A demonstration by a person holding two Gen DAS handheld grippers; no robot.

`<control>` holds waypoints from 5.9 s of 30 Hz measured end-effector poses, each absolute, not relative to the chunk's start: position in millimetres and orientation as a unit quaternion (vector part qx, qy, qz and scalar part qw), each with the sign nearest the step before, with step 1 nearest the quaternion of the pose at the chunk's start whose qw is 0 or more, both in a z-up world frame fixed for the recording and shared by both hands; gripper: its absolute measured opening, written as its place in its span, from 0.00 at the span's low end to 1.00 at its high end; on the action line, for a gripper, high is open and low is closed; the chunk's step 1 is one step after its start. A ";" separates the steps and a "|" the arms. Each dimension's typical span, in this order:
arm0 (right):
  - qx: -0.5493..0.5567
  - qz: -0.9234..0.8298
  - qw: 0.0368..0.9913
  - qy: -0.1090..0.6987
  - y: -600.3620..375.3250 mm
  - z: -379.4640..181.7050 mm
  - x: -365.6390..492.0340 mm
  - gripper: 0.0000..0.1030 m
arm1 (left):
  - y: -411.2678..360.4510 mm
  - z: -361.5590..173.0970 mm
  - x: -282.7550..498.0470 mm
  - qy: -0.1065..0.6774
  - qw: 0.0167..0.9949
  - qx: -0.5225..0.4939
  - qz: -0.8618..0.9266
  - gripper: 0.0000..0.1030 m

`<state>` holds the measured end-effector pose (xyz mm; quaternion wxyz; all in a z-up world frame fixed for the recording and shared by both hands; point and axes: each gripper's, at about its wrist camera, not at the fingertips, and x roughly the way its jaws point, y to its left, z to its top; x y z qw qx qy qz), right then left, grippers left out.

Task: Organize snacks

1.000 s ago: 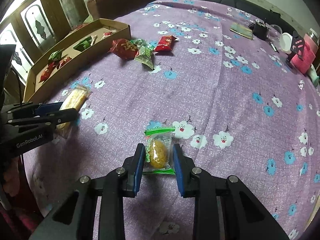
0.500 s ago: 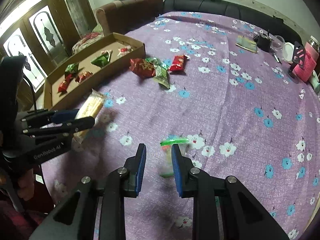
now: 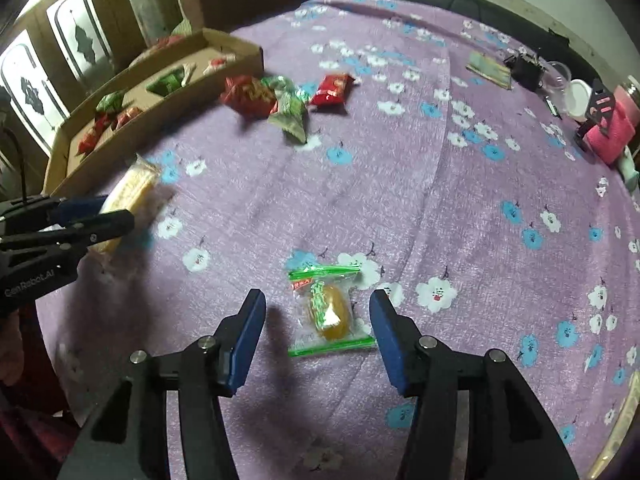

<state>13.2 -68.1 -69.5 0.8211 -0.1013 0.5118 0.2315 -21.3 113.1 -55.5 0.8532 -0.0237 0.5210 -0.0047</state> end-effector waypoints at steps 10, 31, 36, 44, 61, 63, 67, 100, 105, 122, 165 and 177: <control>-0.126 0.231 0.820 0.508 -67.3 -71.5 12.5 0.39 | 126.5 -63.9 -13.1 0.549 0.832 -0.064 -0.039 0.34; -0.106 0.247 0.829 0.491 -75.9 -62.7 1.3 0.29 | 113.3 -52.0 -7.5 0.548 0.833 -0.066 -0.034 0.33; -0.108 0.254 0.827 0.490 -71.9 -56.7 -4.8 0.29 | 109.4 -44.6 -12.3 0.536 0.840 -0.069 -0.048 0.33; -0.128 0.281 0.829 0.466 -43.8 -36.3 -1.7 0.29 | 120.6 -28.1 -15.0 0.510 0.856 -0.071 -0.036 0.33; -0.180 0.391 0.811 0.396 101.5 -1.8 33.6 0.29 | 238.6 3.8 -6.3 0.468 0.876 -0.090 0.078 0.33; -0.171 0.399 0.810 0.395 116.4 -1.9 40.4 0.29 | 254.3 2.6 -0.5 0.469 0.873 -0.096 0.092 0.34; -0.165 0.409 0.805 0.396 148.8 -6.3 52.6 0.29 | 278.0 -3.8 11.1 0.477 0.865 -0.103 0.116 0.34; -0.152 0.377 0.799 0.443 194.5 -35.8 103.3 0.30 | 303.0 -23.0 47.7 0.515 0.836 -0.103 0.158 0.39; -0.155 0.367 0.801 0.446 191.5 -35.5 104.2 0.36 | 303.4 -22.3 47.1 0.523 0.830 -0.102 0.168 0.49; -0.158 0.351 0.819 0.425 161.9 -16.5 96.4 0.49 | 287.5 -5.2 34.0 0.505 0.840 -0.090 0.179 0.64; -0.016 0.313 0.838 0.446 -24.5 -61.9 114.5 0.61 | 124.3 -17.5 17.0 0.521 0.847 -0.043 0.099 0.67; -0.071 0.326 0.837 0.435 2.1 -73.8 125.5 0.43 | 134.4 -24.0 12.3 0.531 0.840 -0.063 0.097 0.67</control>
